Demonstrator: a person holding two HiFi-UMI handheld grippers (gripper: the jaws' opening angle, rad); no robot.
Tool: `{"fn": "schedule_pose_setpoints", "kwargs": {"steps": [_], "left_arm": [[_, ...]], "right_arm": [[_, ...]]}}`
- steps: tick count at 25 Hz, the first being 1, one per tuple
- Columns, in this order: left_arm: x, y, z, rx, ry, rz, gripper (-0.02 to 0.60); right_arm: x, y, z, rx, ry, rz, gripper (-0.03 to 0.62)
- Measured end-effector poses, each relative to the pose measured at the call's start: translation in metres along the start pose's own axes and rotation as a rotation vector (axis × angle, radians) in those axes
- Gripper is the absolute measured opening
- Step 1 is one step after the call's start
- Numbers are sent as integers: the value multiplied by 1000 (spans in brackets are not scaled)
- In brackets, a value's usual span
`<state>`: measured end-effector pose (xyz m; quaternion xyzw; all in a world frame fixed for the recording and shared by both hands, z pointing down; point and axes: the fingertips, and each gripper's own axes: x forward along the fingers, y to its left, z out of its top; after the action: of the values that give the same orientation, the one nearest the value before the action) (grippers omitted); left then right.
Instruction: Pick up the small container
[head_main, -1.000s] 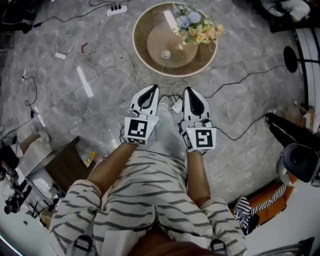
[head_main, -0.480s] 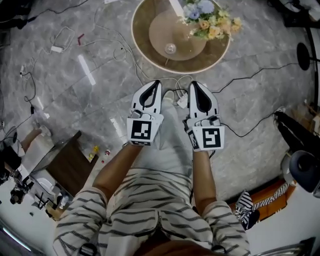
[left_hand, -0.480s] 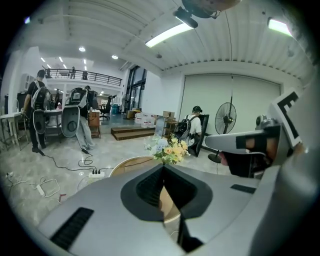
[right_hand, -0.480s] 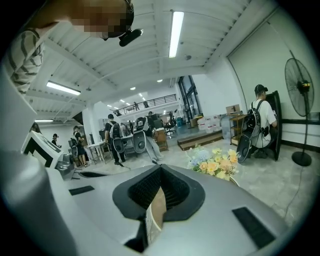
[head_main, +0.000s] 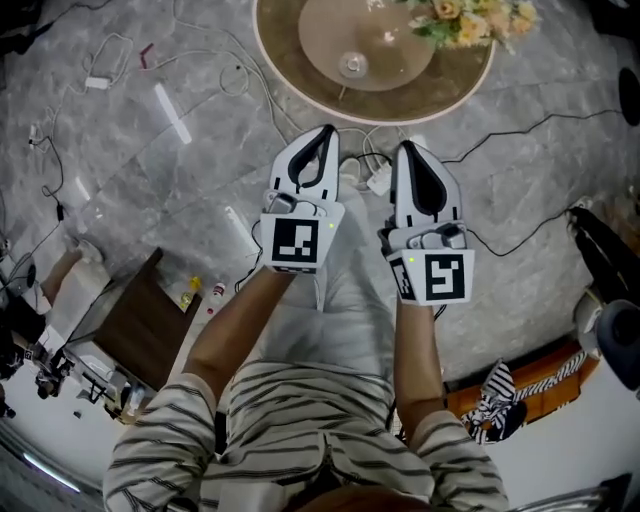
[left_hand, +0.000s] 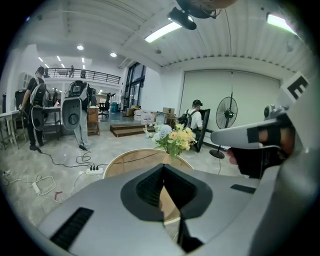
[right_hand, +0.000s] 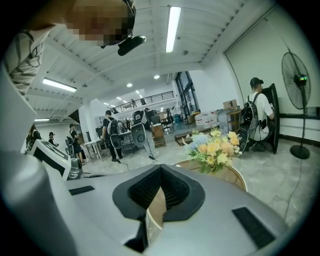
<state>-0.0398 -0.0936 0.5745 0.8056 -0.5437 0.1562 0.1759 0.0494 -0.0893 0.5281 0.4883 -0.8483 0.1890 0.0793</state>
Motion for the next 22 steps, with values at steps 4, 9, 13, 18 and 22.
{"fn": "schedule_pose_setpoints", "kwargs": {"steps": [4, 9, 13, 18, 22], "left_arm": [[19, 4, -29, -15, 26, 4, -2], [40, 10, -58, -30, 64, -1, -2], [61, 11, -81, -16, 95, -12, 22], [80, 19, -101, -27, 130, -16, 109], [99, 27, -114, -10, 162, 4, 182]], "right_arm": [[3, -10, -20, 17, 17, -28, 9], [13, -15, -43, 36, 19, -44, 11], [17, -21, -60, 54, 34, -57, 11], [19, -23, -78, 70, 53, -71, 11], [23, -32, -88, 83, 60, -81, 11]]}}
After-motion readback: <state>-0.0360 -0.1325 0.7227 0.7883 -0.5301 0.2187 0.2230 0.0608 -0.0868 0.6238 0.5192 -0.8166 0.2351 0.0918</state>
